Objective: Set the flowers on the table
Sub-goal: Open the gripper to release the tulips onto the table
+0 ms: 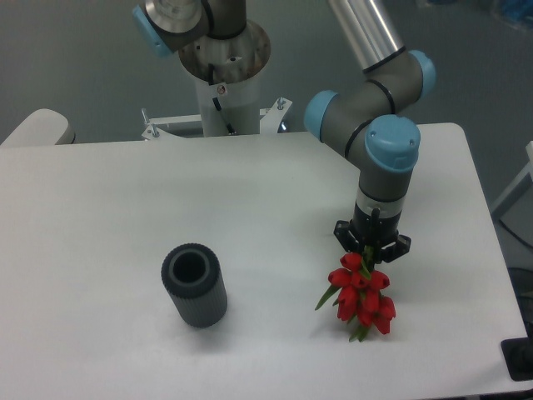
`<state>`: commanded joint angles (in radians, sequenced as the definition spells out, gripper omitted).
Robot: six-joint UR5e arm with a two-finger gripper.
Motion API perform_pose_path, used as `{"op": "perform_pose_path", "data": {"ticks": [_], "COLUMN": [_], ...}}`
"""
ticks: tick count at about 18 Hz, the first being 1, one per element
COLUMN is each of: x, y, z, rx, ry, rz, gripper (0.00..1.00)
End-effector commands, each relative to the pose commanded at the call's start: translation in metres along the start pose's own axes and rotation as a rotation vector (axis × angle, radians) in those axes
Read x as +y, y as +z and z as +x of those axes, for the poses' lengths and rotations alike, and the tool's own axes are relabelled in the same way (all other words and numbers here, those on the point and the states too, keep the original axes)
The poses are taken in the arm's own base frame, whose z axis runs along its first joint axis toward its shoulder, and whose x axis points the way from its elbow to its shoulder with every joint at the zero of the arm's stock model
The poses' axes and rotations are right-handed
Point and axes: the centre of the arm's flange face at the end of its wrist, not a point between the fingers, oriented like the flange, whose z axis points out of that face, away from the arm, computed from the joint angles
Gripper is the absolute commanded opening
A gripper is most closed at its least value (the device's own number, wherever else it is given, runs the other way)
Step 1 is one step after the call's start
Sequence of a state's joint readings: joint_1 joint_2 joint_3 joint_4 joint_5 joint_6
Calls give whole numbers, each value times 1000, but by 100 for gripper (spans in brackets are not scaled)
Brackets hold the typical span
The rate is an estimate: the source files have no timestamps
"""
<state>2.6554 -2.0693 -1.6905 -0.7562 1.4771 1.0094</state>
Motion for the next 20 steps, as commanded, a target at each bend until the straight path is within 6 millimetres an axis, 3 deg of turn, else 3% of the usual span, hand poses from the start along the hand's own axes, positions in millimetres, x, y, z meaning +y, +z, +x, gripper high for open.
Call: {"op": "perform_pose_path", "data": {"ticks": [3,4,6,7,8,9,15,20], "x": [-8,-9,-12,-13,-14,-15,-23,-42], "y": [6,5,0,-4,-9,-13,-50,-79], "z": [4,4,1,-1,-4,-6,-20,-52], "rx": [-1,-4,-14,-20,-28,-34,-98,-169], "ry": [16,18,19,20,28,40,52,53], "rz": [-14,-12,-5,0,7,12,45,83], "gripper": [30,36,59,81,96,100,100,100]}}
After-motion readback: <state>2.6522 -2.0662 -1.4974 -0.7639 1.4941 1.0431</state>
